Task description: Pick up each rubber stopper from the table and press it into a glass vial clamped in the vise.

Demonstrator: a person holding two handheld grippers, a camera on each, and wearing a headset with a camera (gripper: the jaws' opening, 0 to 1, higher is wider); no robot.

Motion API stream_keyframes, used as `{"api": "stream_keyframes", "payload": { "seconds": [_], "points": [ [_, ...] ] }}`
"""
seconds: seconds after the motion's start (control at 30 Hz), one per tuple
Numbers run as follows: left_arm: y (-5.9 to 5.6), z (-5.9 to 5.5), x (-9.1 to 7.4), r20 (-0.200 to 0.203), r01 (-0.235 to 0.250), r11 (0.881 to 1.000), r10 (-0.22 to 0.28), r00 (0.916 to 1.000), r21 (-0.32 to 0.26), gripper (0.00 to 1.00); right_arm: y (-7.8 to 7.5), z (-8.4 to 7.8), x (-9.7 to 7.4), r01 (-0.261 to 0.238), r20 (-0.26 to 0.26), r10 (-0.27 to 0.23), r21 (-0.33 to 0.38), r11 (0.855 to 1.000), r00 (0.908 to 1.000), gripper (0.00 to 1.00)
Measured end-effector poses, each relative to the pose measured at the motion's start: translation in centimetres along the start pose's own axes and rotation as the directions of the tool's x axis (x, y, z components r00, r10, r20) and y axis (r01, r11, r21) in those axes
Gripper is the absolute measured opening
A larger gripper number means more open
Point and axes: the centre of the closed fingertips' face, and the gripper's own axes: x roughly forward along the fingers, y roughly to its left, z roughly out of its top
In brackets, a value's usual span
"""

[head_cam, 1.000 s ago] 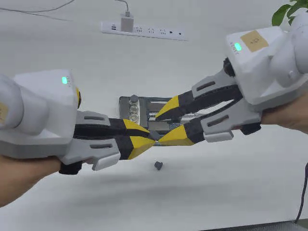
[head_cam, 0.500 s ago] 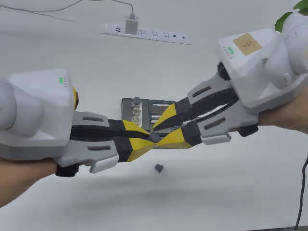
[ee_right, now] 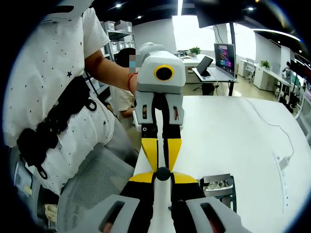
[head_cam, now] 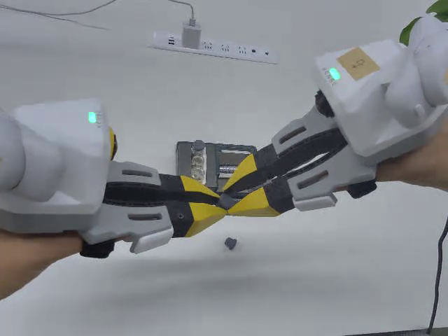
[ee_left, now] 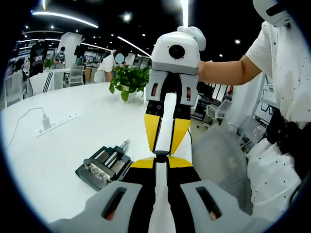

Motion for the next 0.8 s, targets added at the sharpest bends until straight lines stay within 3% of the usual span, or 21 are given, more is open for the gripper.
{"api": "stream_keyframes", "payload": {
  "seconds": [0.8],
  "points": [
    [-0.18, -0.25, -0.10, -0.014, 0.024, 1.000, -0.024, 0.9996, 0.012, 0.04, 0.43, 0.18, 0.24, -0.006, -0.017, 0.006, -0.035, 0.999, 0.9998, 0.05]
  ]
}}
